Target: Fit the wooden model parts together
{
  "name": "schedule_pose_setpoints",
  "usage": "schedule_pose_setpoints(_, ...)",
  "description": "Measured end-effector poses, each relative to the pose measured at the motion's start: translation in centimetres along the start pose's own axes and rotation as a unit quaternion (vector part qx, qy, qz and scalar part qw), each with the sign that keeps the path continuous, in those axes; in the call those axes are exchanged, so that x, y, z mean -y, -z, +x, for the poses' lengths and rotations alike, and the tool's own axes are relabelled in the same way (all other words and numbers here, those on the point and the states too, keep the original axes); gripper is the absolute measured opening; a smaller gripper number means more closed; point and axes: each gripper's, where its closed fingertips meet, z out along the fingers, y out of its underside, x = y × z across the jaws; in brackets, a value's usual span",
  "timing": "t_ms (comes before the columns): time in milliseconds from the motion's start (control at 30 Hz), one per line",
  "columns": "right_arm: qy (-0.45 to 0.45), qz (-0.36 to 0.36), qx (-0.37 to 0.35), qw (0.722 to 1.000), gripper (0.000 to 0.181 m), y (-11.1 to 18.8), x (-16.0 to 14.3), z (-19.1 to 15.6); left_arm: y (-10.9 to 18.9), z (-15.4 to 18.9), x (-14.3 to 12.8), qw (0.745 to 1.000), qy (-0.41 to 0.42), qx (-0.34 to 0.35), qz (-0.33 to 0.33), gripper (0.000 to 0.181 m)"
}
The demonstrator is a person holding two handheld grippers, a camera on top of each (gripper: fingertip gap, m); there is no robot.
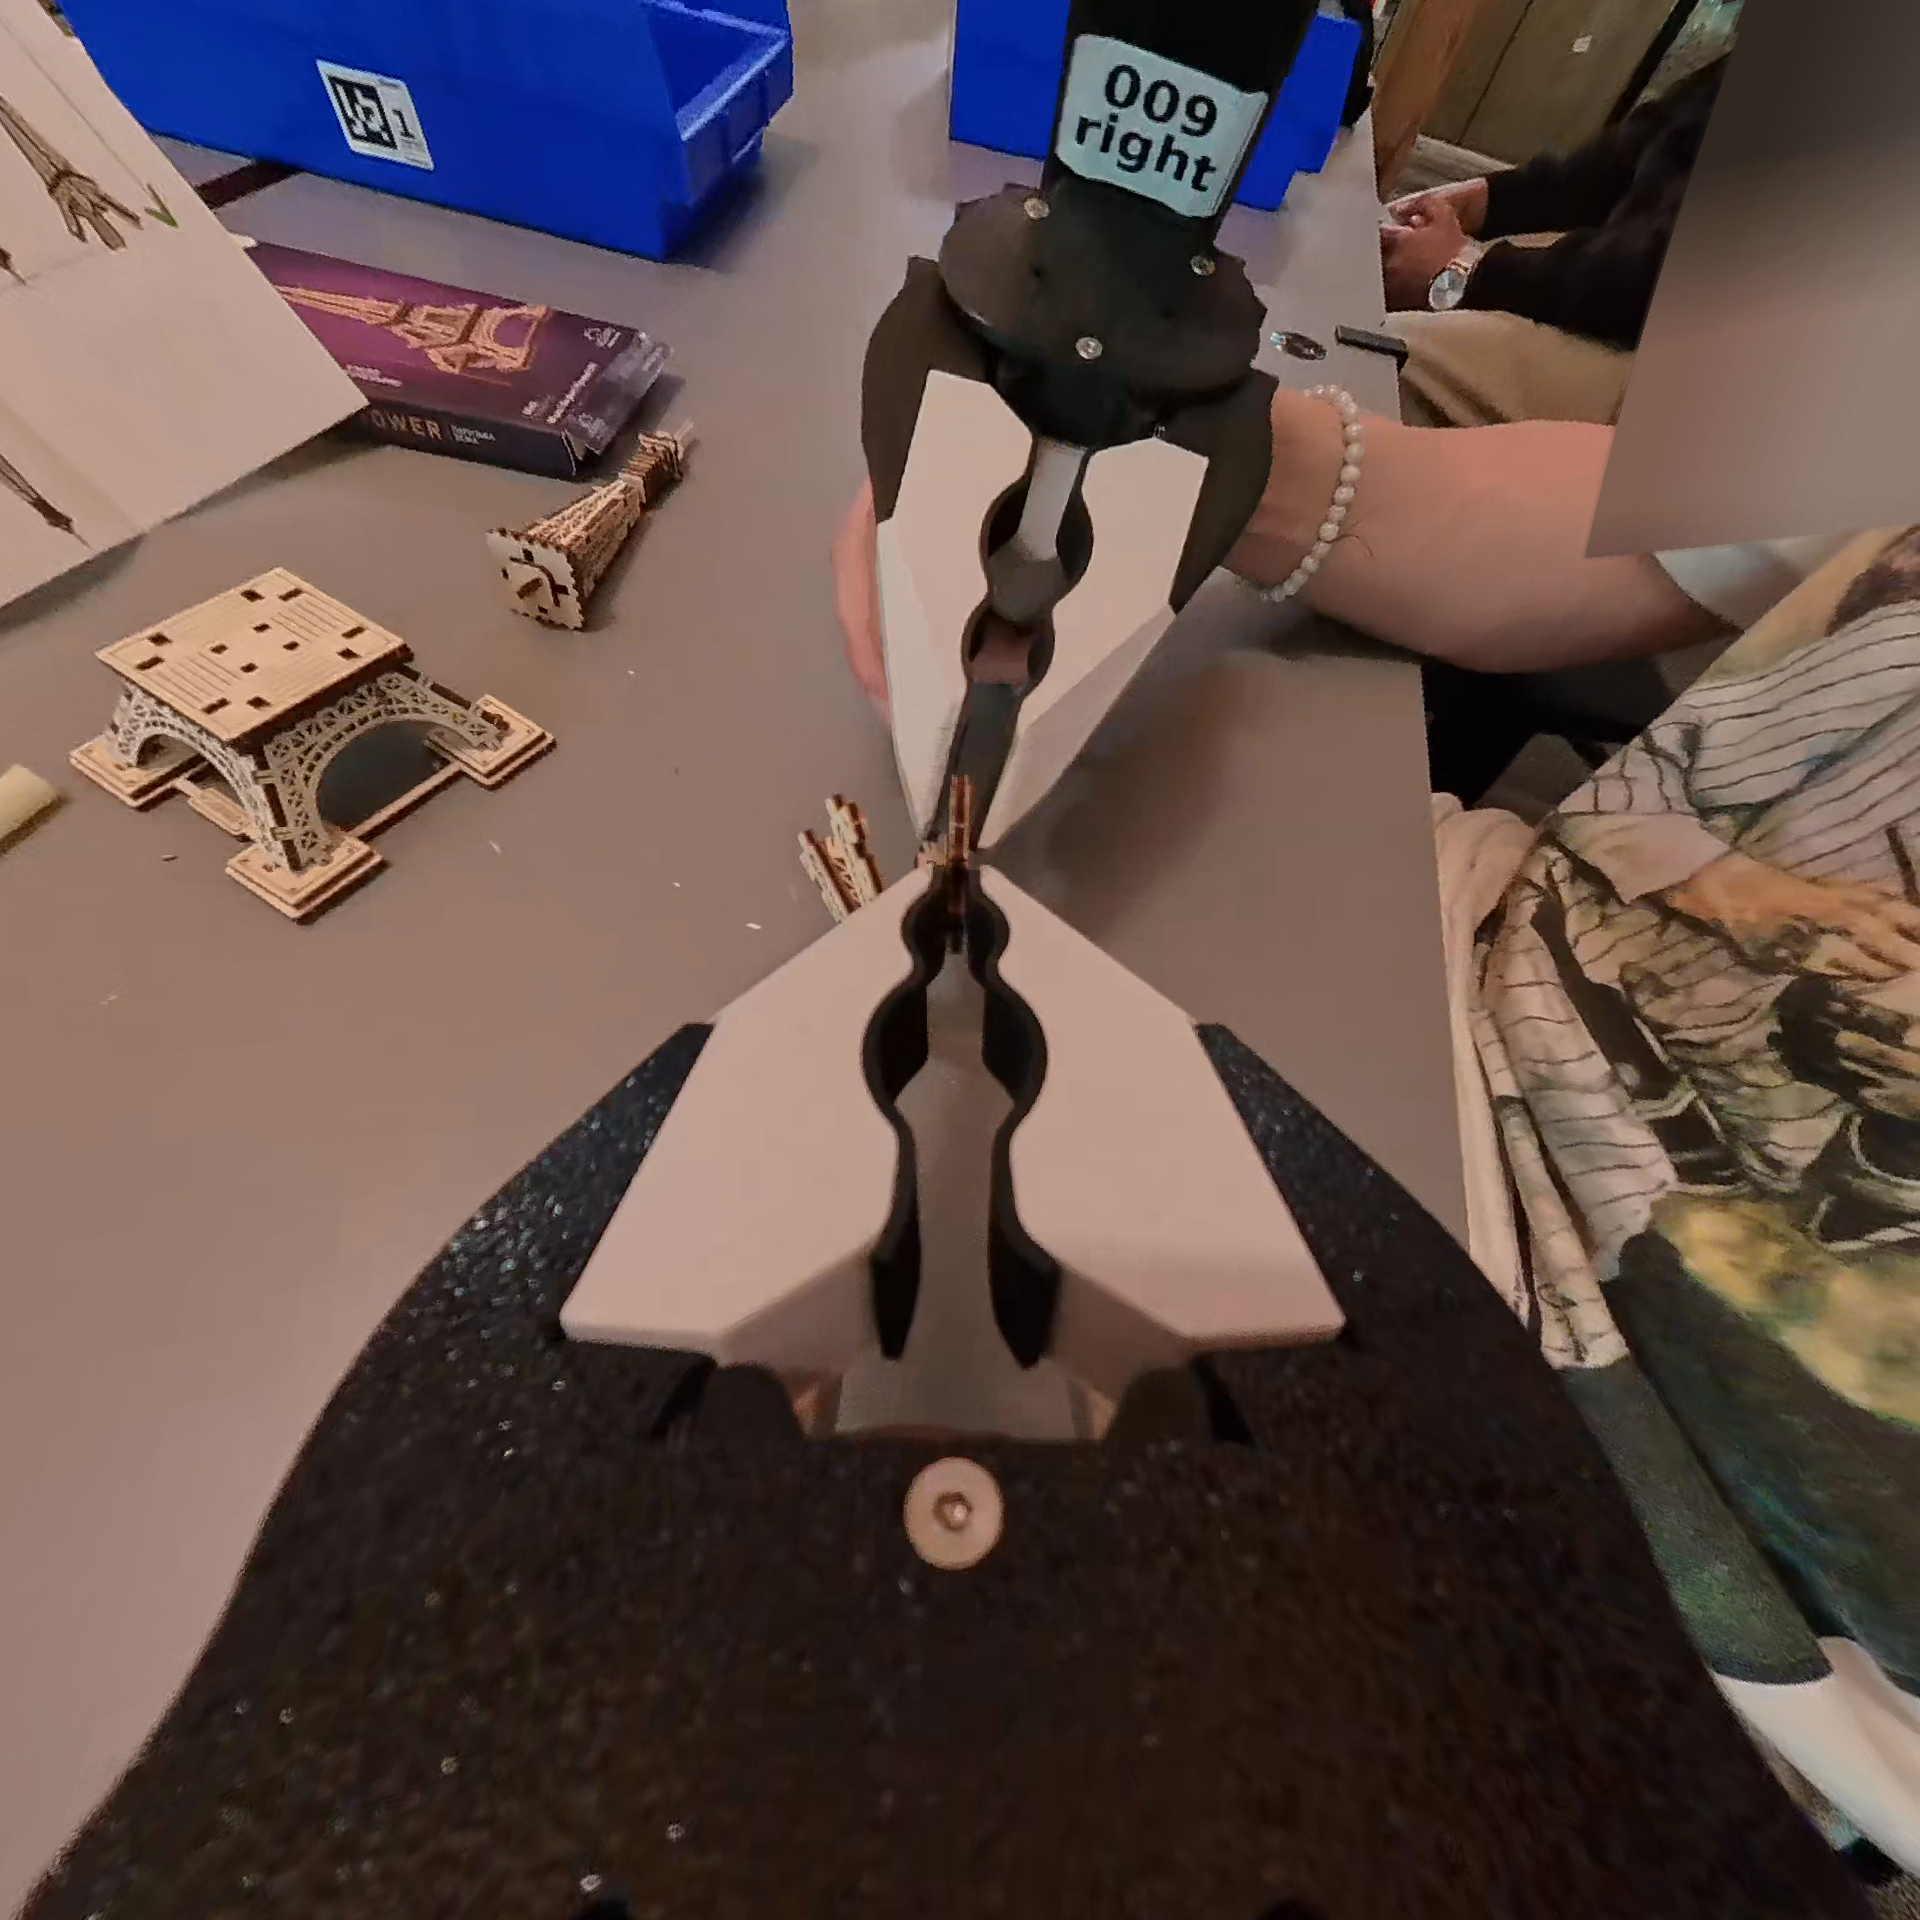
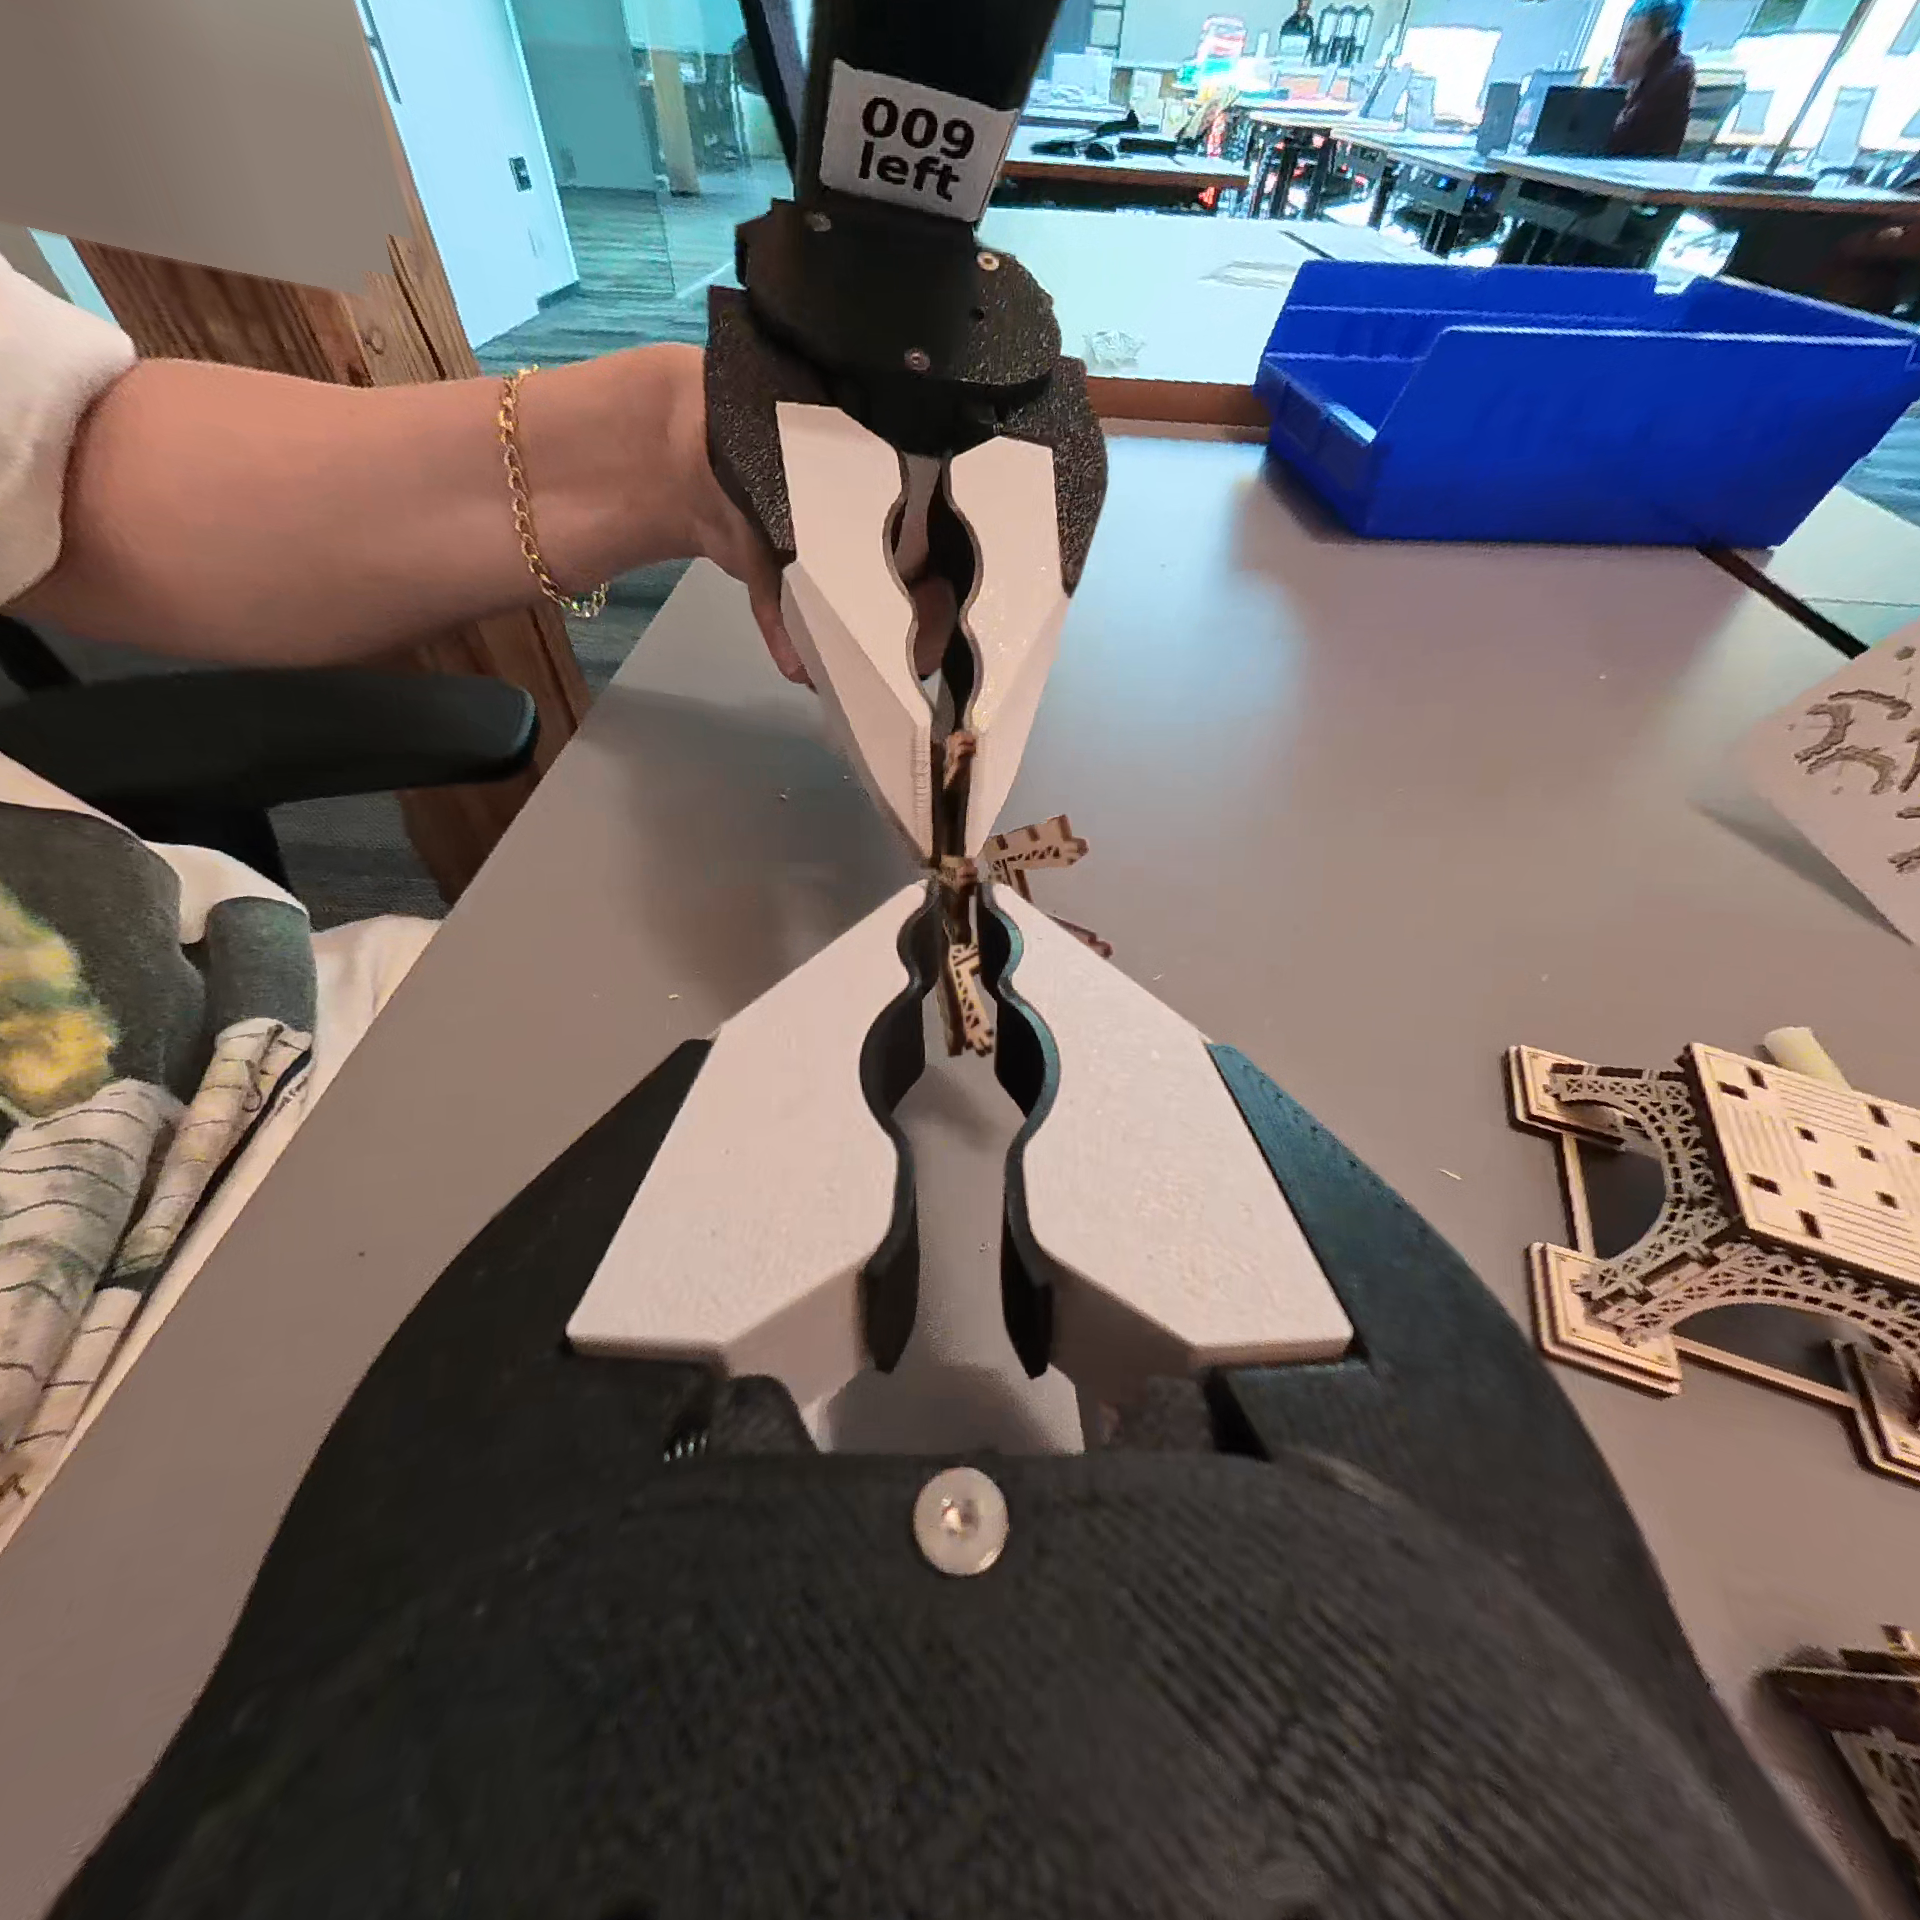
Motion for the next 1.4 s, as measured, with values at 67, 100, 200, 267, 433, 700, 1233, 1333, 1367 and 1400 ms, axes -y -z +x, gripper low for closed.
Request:
schedule_pose_setpoints(67,0.014,-0.005,0.0,1.0,0.007,0.1,-0.1,-0.1,0.2,0.0,0.5,1.0,0.0,0.0,0.016,0.0)
schedule_pose_setpoints(100,0.017,-0.006,-0.004,1.0,0.008,0.2,-0.1,0.0,0.2,-0.1,0.7,1.0,0.003,0.0,0.02,0.0)
schedule_pose_setpoints(200,0.02,0.005,-0.007,1.0,0.003,0.3,0.4,0.0,0.3,0.1,0.7,1.0,0.008,-0.007,0.02,0.0)
schedule_pose_setpoints(267,0.016,0.009,-0.003,1.0,0.002,0.4,0.5,-0.1,0.3,0.2,0.8,1.0,0.012,-0.011,0.021,0.0)
schedule_pose_setpoints(433,0.022,0.001,0.014,1.0,0.001,0.4,0.3,-0.4,0.2,0.3,0.6,0.998,0.052,-0.031,0.015,0.001)
schedule_pose_setpoints(700,0.12,0.012,0.024,0.992,0.003,0.5,0.6,-1.3,0.4,1.3,0.7,0.979,0.173,-0.108,0.007,0.002)
schedule_pose_setpoints(1233,0.1,-0.024,-0.009,0.995,0.019,0.3,-0.8,-0.1,-0.2,0.8,-1.3,0.994,0.085,-0.05,-0.037,0.0)
schedule_pose_setpoints(1333,0.094,-0.047,0.005,0.994,0.018,-0.2,-1.7,-0.5,-0.5,0.9,-1.4,0.997,0.052,-0.047,-0.042,0.0)
schedule_pose_setpoints(1367,0.096,-0.051,0.013,0.994,0.014,-0.3,-1.9,-0.8,-0.6,0.9,-1.5,0.997,0.047,-0.046,-0.046,0.001)
schedule_pose_setpoints(1400,0.103,-0.056,0.018,0.993,0.008,-0.4,-2.0,-1.0,-0.6,0.8,-1.6,0.997,0.047,-0.043,-0.048,0.001)
